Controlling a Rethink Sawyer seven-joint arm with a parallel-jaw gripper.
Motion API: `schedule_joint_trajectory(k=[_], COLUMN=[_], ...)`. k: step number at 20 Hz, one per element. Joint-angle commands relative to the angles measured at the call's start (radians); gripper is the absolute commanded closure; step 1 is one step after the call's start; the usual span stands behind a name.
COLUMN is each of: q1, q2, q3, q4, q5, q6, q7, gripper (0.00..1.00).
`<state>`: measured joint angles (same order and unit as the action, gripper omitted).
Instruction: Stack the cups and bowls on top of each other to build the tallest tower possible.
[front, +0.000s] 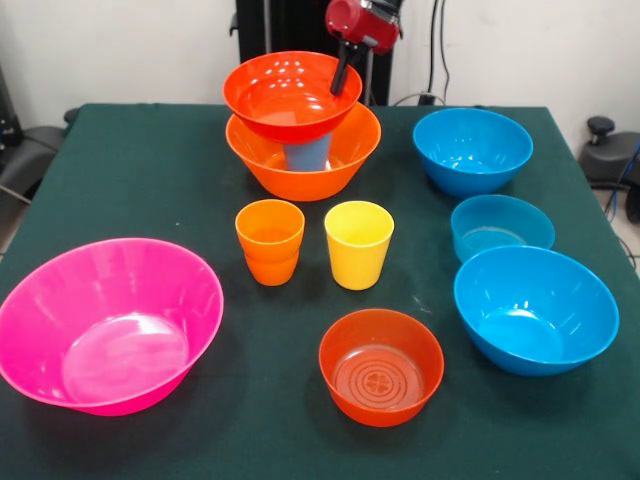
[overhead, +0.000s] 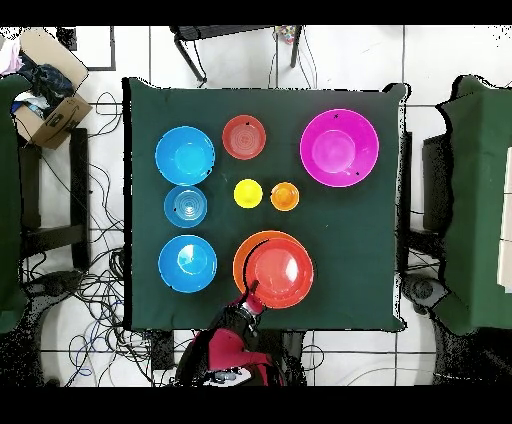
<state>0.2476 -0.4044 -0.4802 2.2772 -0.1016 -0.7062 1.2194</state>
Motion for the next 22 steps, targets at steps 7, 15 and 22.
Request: schedule_joint_trajectory(k=[7, 15, 22], q1=[0.012, 0.018, 0.014], q2=[-0.012, -0.054, -0.064], q3=[0.047, 0.047, 0.056], q4=[-0.115, -0.108, -0.108], q5=[0.027, 0.019, 0.003], q6=[0.130, 0.176, 0.197], q7=[0.133, 0.126, 0.133], gripper=[1.00, 1.00, 1.00])
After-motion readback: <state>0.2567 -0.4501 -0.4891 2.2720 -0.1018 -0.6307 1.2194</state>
